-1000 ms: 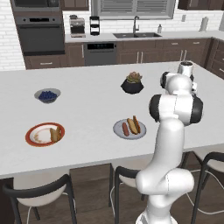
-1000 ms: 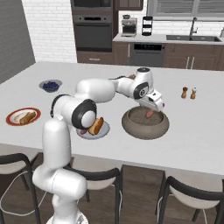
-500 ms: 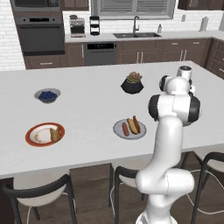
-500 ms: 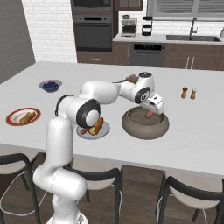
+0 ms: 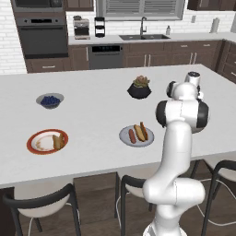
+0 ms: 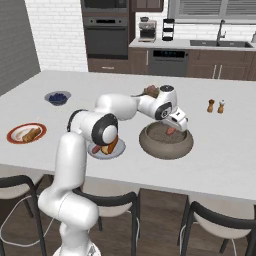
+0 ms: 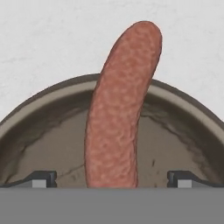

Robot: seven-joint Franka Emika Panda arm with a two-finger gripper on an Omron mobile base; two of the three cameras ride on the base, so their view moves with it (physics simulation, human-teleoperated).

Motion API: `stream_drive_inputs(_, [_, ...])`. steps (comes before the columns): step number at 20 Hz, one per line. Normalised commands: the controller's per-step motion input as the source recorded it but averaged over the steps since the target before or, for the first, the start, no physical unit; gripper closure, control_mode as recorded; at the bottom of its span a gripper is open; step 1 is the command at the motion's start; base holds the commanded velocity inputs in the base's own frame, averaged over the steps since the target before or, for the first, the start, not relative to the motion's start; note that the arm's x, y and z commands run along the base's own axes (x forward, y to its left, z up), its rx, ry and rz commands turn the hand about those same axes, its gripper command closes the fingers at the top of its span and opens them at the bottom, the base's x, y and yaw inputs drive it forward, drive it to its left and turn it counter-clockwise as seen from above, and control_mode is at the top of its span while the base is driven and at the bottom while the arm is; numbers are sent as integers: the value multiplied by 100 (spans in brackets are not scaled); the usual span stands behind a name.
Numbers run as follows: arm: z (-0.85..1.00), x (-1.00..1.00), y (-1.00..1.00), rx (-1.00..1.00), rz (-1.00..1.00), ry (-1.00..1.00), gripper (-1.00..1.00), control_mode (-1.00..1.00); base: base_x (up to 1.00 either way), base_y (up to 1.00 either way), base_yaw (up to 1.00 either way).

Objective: Place one bun and one sausage from the bowl on each plate.

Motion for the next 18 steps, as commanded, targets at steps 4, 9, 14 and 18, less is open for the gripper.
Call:
stream_drive_inputs(4, [-26, 0, 0, 0, 0, -1, -100, -100, 0, 0, 0])
stream_drive_inputs(9, [-15, 0, 0, 0, 0, -2, -100, -100, 0, 0, 0])
stream_drive_inputs(14, [0, 0, 0, 0, 0, -1, -100, -100, 0, 0, 0])
stream_drive_inputs(18, [0, 0, 0, 0, 0, 0, 100, -100, 0, 0, 0])
